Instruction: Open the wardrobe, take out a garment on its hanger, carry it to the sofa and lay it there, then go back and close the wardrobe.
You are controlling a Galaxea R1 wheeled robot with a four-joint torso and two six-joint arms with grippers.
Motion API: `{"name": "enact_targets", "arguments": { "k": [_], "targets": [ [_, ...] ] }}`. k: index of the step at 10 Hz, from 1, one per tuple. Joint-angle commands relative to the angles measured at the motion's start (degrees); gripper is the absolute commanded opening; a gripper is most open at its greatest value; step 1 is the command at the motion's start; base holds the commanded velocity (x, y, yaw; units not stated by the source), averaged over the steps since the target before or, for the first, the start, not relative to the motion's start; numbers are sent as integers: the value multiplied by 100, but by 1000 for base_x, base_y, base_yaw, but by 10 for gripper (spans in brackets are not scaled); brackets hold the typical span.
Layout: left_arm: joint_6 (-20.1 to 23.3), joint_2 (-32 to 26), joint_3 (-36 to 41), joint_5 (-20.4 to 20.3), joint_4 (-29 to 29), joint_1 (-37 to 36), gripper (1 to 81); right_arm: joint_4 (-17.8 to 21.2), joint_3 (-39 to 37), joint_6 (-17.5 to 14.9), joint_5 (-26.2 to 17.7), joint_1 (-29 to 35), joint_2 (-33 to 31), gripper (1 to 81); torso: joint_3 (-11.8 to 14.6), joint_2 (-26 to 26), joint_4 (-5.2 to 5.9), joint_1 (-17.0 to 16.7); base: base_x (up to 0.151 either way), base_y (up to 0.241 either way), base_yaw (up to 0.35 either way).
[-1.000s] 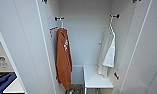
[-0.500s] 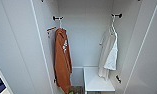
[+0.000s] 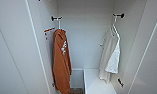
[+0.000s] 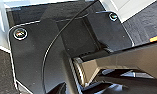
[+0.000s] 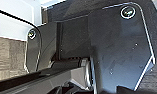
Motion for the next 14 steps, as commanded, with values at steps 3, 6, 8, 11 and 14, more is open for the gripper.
{"name": "enact_targets", "arguments": {
  "k": [3,6,8,11,14],
  "targets": [
    [4,44,22,253,-31,-194,811,11,30,-41,-298,186,70,811,0,0,0,3,100,0,0],
    [4,27,22,271,-39,-194,811,-25,30,-41,-325,212,70,811,0,0,0,3,100,0,0],
    [4,35,22,271,-39,-194,811,-16,30,-41,-316,212,71,811,0,0,0,3,96,0,0],
    [4,44,22,271,-39,-194,811,-16,30,-41,-316,203,70,811,0,0,0,3,87,0,0],
    [4,44,22,253,-39,-193,811,-16,30,-41,-307,186,53,811,0,0,0,3,50,0,0]
  ]
}}
